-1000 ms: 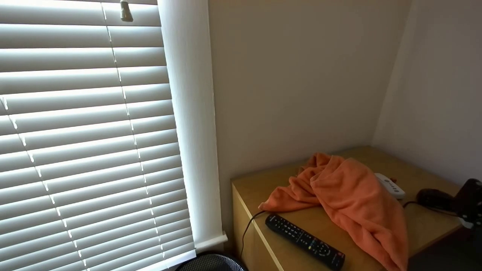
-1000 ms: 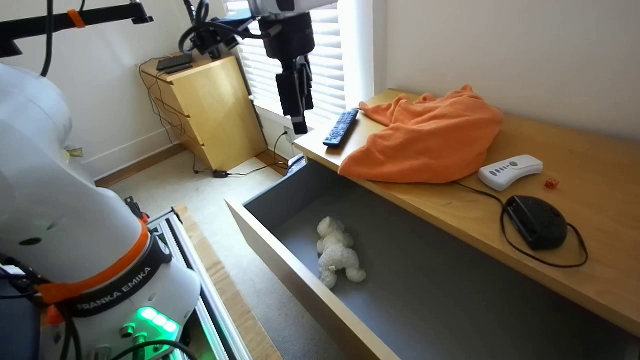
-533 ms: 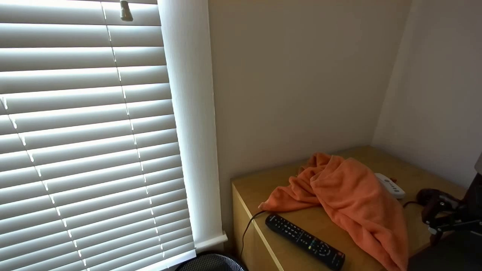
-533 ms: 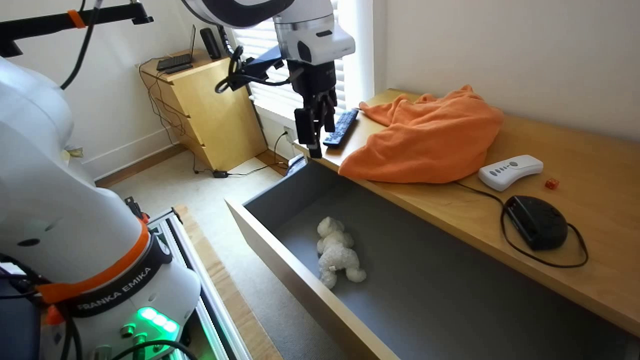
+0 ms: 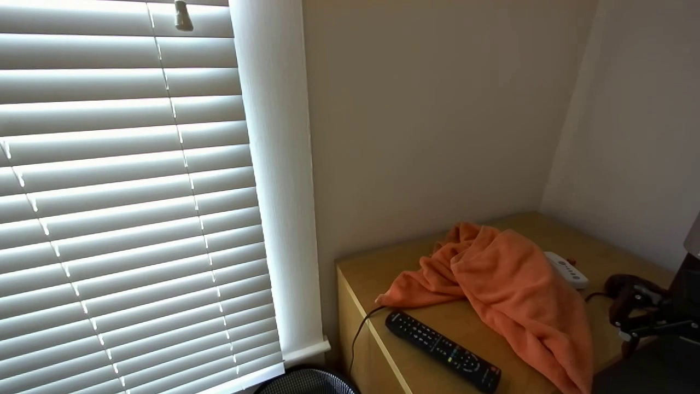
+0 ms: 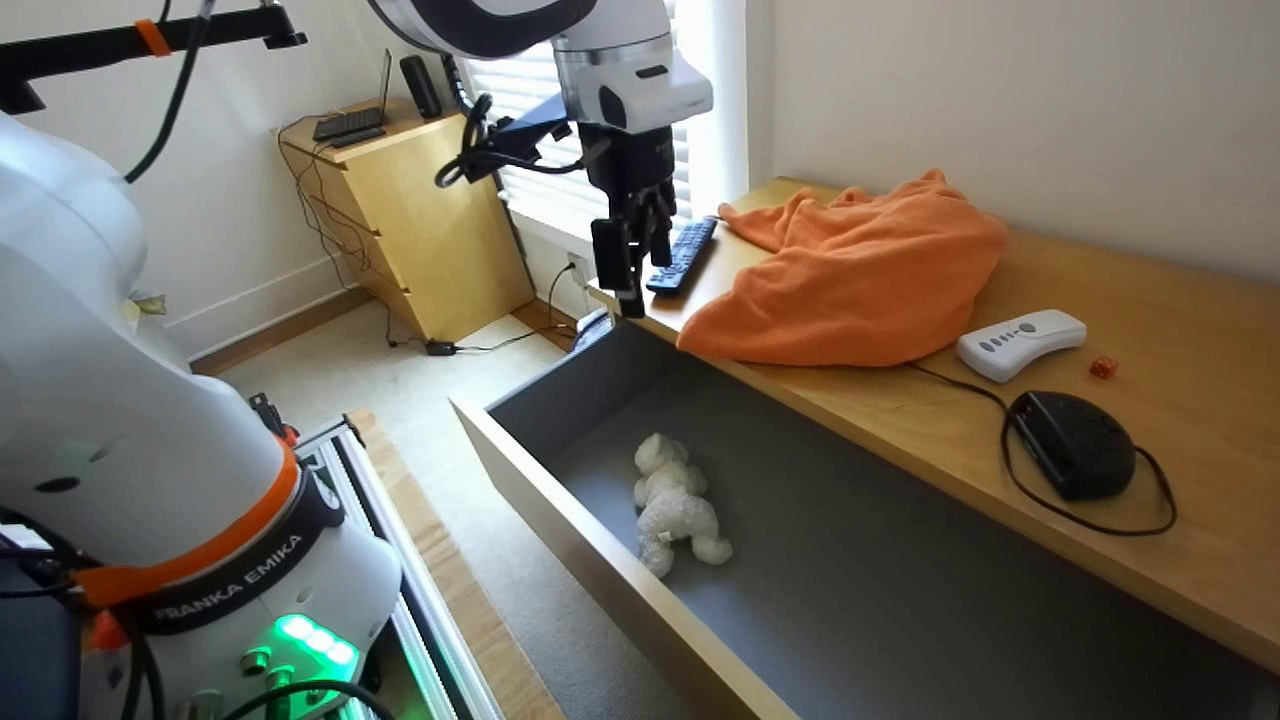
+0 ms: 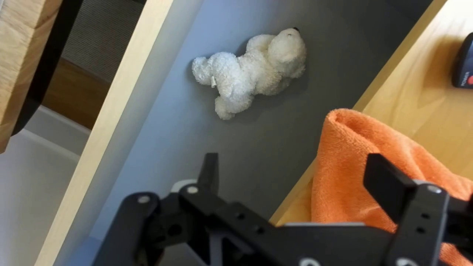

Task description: Remove the toy bear from the drawer

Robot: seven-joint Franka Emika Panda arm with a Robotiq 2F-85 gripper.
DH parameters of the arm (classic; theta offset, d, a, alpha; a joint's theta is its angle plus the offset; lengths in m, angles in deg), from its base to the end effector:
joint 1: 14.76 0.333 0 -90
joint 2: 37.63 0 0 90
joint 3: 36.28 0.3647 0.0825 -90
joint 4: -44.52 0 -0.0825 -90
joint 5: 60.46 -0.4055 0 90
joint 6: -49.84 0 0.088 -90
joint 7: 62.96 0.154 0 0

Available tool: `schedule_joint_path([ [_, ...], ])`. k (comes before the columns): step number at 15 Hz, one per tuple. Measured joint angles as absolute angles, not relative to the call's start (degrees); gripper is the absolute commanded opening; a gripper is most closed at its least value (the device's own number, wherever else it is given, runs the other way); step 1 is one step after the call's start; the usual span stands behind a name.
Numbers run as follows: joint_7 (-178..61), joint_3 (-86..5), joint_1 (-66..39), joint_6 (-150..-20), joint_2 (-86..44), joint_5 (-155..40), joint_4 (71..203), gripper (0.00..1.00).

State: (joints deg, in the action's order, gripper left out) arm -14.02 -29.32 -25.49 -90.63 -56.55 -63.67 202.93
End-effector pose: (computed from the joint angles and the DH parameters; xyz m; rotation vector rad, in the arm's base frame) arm 0.3755 -0.0269 0.2967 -2.7773 1.4620 -0.0247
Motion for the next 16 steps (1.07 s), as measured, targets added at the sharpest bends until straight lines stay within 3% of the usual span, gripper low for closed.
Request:
schedule_joint_path([
  [9, -13.63, -34.96, -25.32, -91.05, -47.20, -68.31, 202.80, 1.00],
  [16, -15.78, -38.31, -24.01, -104.47, -31.66, -86.86, 202.84, 1.00],
])
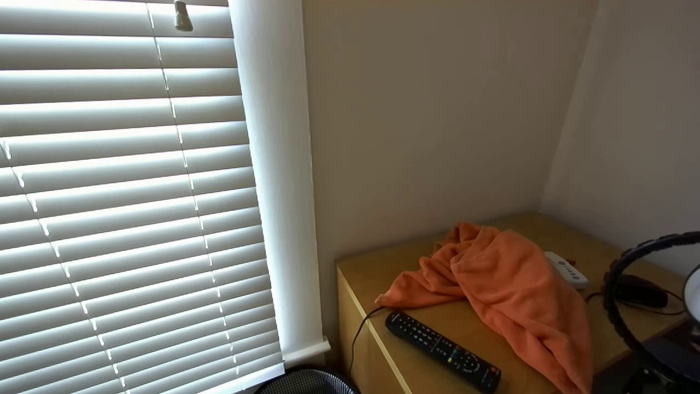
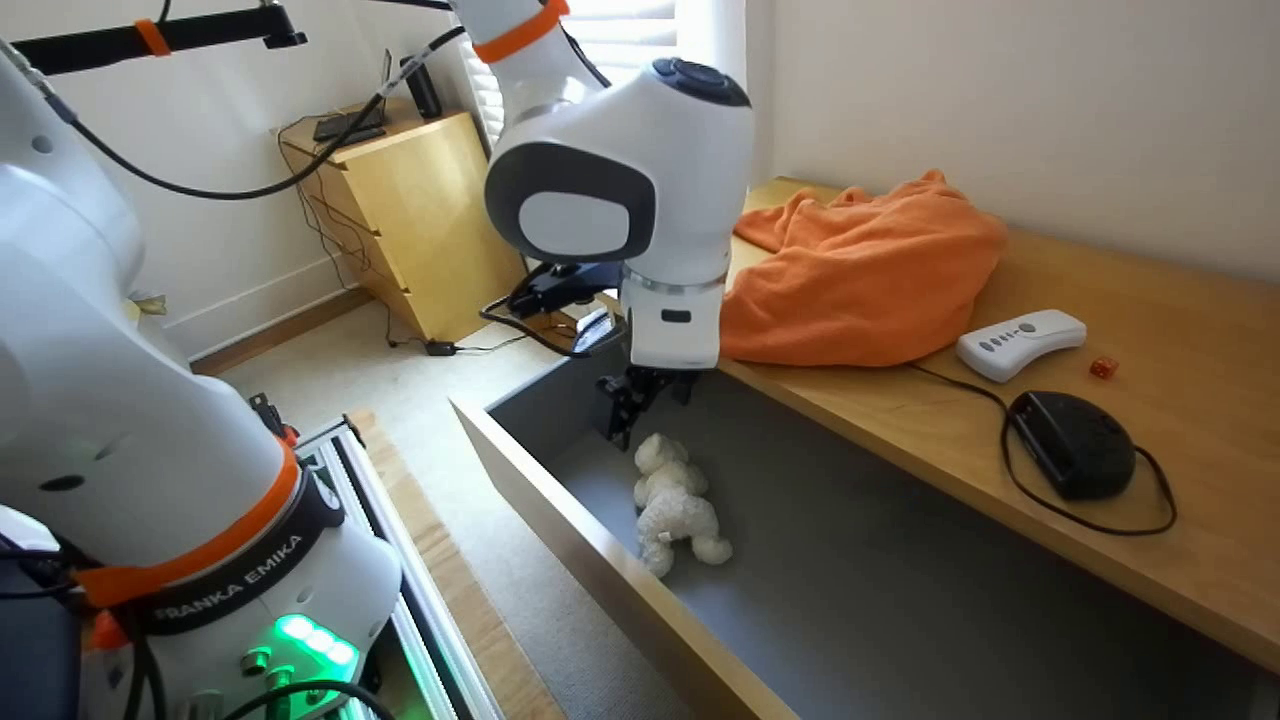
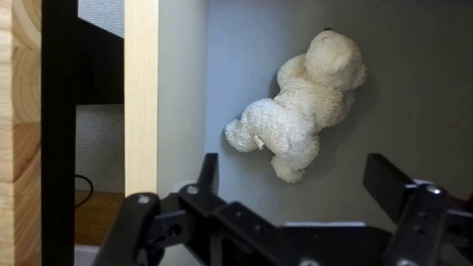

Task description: Remove the toy bear from the drawer

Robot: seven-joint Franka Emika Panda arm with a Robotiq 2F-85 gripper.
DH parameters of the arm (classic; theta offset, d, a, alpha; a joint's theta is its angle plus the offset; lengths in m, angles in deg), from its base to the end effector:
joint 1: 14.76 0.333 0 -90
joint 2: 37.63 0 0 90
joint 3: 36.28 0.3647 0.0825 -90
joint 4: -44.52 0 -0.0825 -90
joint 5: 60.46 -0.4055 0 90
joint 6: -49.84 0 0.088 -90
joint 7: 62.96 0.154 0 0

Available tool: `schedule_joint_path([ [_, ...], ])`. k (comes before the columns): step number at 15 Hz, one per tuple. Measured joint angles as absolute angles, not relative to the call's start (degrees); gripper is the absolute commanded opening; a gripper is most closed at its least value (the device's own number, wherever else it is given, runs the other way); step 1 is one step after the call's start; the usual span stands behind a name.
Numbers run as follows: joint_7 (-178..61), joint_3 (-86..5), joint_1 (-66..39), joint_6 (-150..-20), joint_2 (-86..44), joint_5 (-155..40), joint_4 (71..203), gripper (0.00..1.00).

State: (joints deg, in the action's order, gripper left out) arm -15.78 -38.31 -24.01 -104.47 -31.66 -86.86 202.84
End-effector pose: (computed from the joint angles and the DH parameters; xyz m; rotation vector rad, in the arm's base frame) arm 0.3596 -0.0780 0.1519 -2.2615 2.0115 0.3184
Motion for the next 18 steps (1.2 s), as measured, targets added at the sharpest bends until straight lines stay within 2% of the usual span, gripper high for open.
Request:
schedule_joint_path([
  [8, -31.52, -29.74, -25.46, -116.59, -18.63, -112.34, 200.73, 1.00],
  [18, -32.06, -29.51, -25.54, -117.04, -17.39, -112.70, 199.99, 1.00],
])
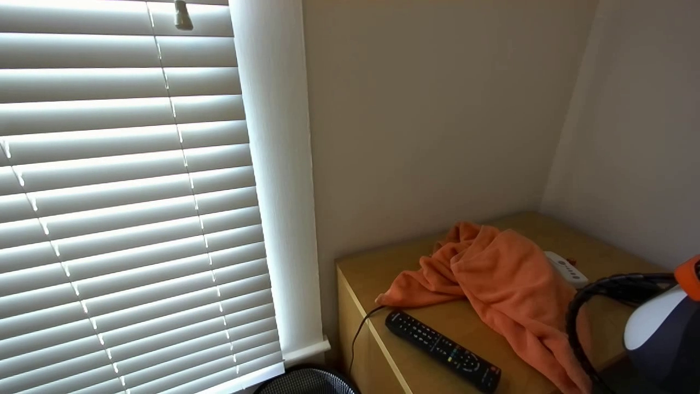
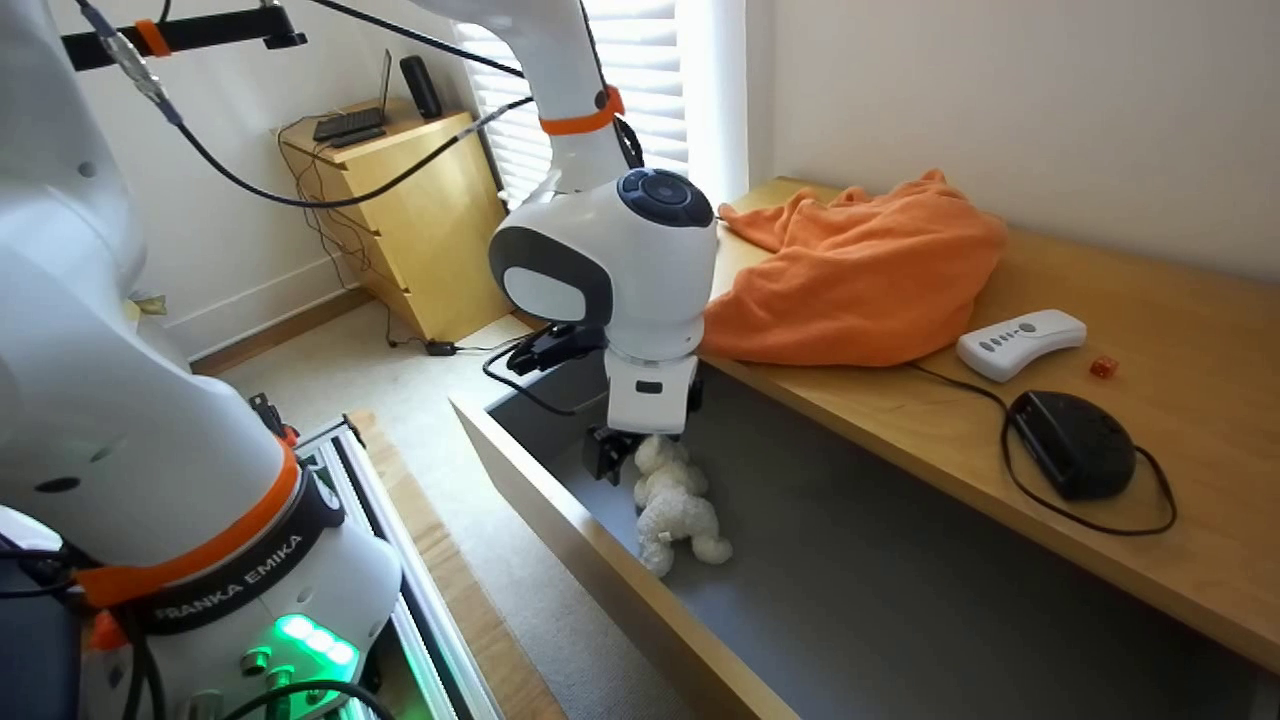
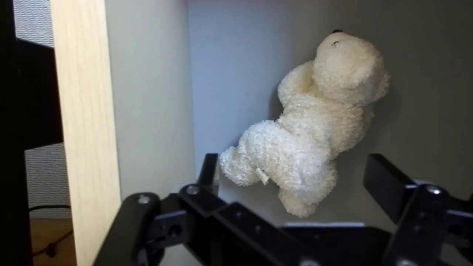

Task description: Remove the toy bear from the drawer

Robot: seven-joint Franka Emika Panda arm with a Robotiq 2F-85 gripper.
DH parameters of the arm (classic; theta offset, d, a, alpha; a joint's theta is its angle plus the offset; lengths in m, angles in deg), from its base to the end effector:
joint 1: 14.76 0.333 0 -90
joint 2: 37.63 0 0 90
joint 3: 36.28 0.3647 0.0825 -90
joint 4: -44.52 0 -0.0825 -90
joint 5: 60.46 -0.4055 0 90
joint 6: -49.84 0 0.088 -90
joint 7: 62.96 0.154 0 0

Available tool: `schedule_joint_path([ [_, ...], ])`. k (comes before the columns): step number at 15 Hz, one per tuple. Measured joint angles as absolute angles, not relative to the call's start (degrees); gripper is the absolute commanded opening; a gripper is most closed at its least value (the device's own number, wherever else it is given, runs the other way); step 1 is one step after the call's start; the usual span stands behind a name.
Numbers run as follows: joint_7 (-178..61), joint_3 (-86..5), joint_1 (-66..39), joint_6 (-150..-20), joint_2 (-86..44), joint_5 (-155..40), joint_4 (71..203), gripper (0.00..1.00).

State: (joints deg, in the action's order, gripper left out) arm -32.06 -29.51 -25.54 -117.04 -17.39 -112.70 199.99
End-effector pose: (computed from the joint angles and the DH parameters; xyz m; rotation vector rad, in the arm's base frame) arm 0.3571 -0.0576 0.0807 -2.1724 2.0647 0.2850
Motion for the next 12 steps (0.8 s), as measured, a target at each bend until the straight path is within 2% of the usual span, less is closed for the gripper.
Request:
schedule_joint_path([
  [12, -40.79, -24.63, -32.63, -120.61, -2.12, -121.39, 189.50, 1.00],
])
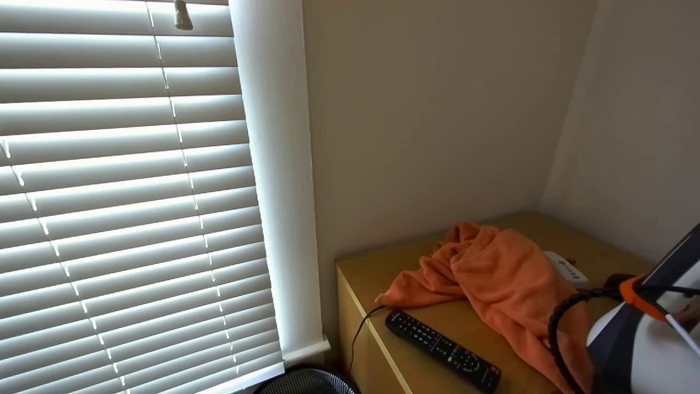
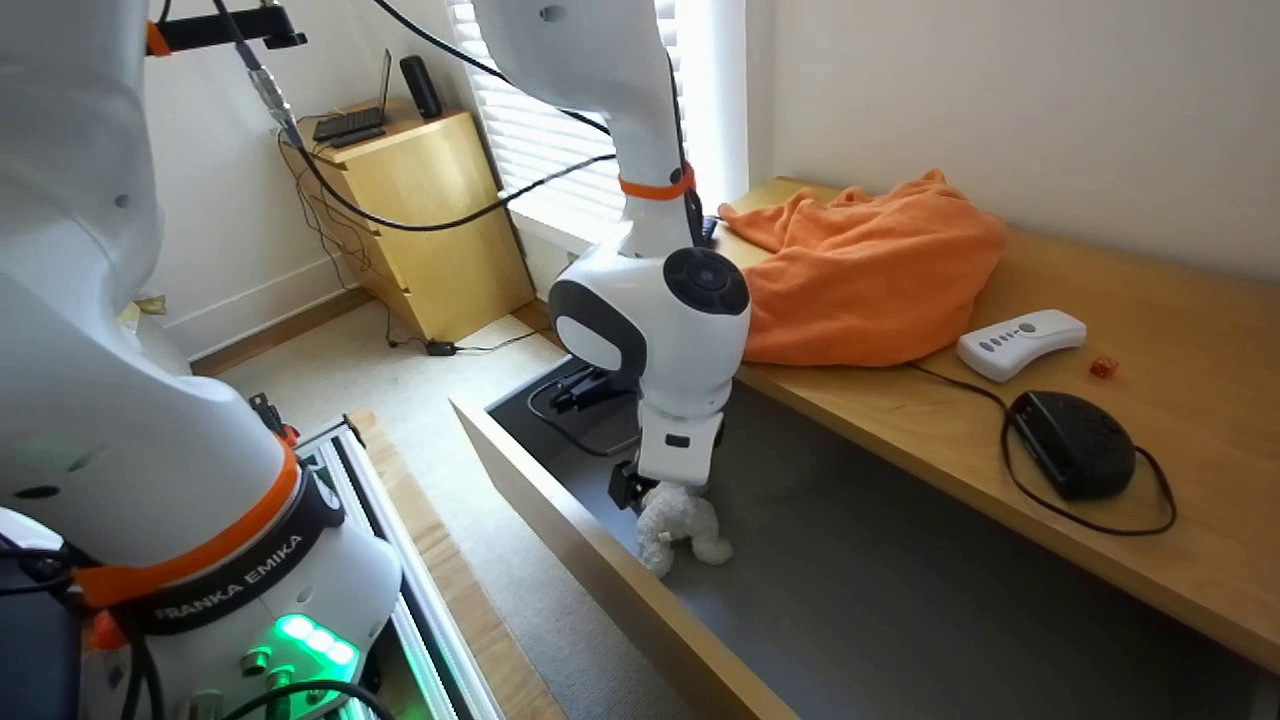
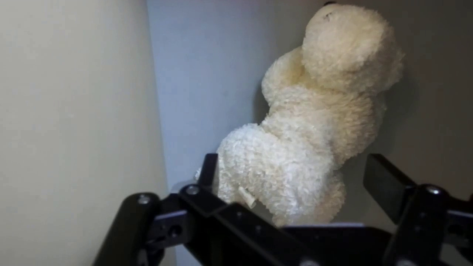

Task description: Remove the toy bear from the drawer

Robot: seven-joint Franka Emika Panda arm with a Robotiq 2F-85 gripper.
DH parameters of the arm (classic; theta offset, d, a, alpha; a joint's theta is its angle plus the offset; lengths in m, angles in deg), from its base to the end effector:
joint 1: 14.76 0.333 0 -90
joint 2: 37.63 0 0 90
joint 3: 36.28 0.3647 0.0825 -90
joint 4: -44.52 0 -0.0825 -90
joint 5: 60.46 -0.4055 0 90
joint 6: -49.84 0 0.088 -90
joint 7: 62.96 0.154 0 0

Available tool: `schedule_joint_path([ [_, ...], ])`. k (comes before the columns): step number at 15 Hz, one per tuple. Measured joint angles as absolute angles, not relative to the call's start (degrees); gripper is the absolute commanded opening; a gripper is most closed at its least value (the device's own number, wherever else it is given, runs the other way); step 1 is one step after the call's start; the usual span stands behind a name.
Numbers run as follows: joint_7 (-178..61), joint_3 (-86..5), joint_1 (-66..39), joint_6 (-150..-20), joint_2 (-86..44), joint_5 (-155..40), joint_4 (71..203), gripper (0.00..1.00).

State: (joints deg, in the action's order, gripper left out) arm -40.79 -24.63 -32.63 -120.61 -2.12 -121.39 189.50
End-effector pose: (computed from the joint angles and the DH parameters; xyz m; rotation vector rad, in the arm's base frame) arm 0.3831 -0.0719 0.0088 -2.0734 2.1161 0.3326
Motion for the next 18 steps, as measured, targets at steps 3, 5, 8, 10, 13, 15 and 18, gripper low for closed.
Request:
schedule_joint_path([
  [3, -42.94, -22.75, -34.64, -123.02, 1.59, -123.64, 187.26, 1.00],
  [5, -44.23, -21.33, -36.06, -124.37, 3.66, -124.86, 185.89, 1.00],
  [8, -45.85, -19.35, -38.12, -126.14, 6.27, -126.05, 183.98, 0.72],
  [10, -46.88, -18.18, -39.53, -127.41, 7.77, -126.47, 182.74, 0.51],
  [13, -48.36, -16.65, -41.75, -129.41, 9.84, -126.57, 181.17, 0.28],
  [15, -48.64, -16.13, -42.77, -129.95, 10.80, -126.57, 180.65, 0.14],
  [18, -48.42, -15.89, -43.18, -129.95, 10.68, -126.57, 180.92, 0.00],
])
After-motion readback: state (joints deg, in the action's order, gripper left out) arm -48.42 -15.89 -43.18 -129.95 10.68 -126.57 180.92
